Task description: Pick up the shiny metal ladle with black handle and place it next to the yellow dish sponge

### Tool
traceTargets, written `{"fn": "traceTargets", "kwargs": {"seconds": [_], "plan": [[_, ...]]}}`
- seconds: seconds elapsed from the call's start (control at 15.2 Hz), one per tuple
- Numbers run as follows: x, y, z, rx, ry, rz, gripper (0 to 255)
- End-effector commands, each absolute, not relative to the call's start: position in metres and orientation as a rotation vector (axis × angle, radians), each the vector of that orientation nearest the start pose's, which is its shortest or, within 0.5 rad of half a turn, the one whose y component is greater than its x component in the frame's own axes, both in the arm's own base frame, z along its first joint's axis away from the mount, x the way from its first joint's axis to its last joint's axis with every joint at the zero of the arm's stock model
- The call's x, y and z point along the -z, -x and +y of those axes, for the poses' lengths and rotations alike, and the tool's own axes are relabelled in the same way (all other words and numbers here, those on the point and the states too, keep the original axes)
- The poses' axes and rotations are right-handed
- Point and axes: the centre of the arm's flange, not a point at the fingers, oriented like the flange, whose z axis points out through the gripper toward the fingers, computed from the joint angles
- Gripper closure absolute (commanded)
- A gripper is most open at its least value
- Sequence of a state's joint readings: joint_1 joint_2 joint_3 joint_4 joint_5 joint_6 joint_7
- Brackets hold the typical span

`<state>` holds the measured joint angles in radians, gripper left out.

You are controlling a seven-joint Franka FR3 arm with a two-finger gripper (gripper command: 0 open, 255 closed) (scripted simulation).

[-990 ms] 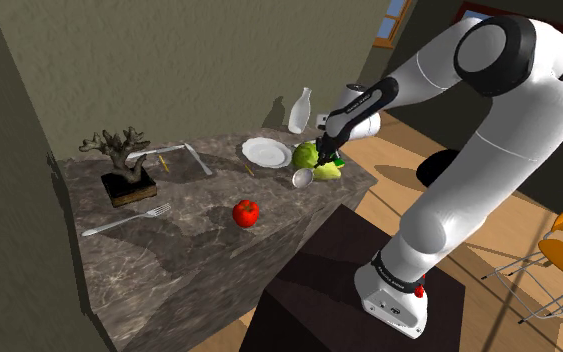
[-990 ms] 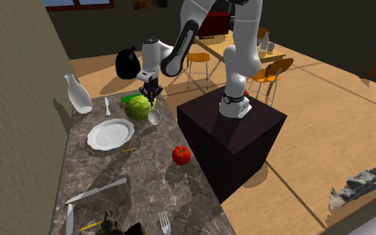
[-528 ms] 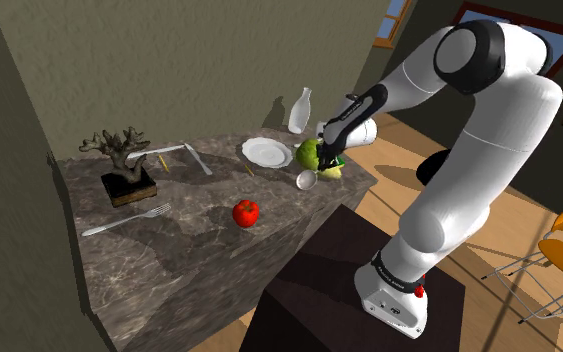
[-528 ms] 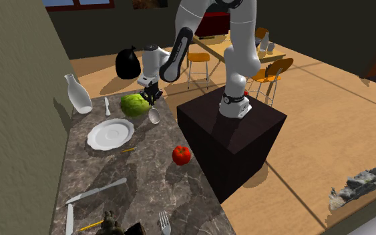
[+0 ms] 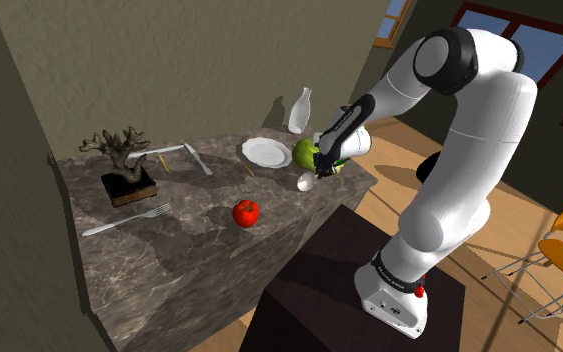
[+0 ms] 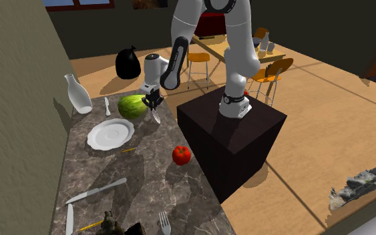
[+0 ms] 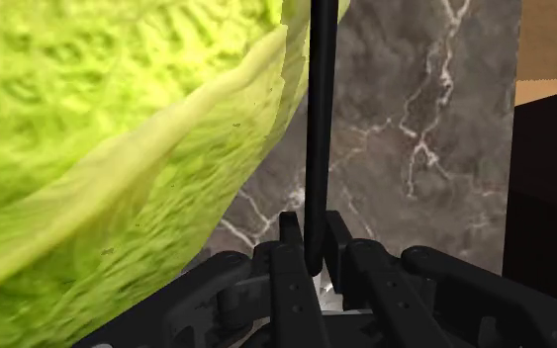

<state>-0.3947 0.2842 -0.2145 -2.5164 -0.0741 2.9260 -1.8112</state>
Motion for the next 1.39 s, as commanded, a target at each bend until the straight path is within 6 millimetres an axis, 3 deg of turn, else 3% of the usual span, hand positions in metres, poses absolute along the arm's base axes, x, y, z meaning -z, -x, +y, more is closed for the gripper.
{"fn": "traceTargets", "kwargs": {"seconds": [0.0, 0.2, 0.66, 0.73, 1.06, 1.32], "plan": [[-0.174, -0.390, -0.267, -0.050, 2.625, -1.975, 255], [-0.158, -0.390, -0.267, -0.050, 2.625, -1.975, 255], [-0.158, -0.390, -0.267, -0.050, 2.625, -1.975, 255], [-0.158, -0.390, -0.267, -0.050, 2.625, -1.975, 0], [-0.158, -0.390, -0.267, -0.050, 2.625, -1.975, 0], [-0.208, -0.387, -0.261, -0.050, 2.625, -1.975, 0]]}}
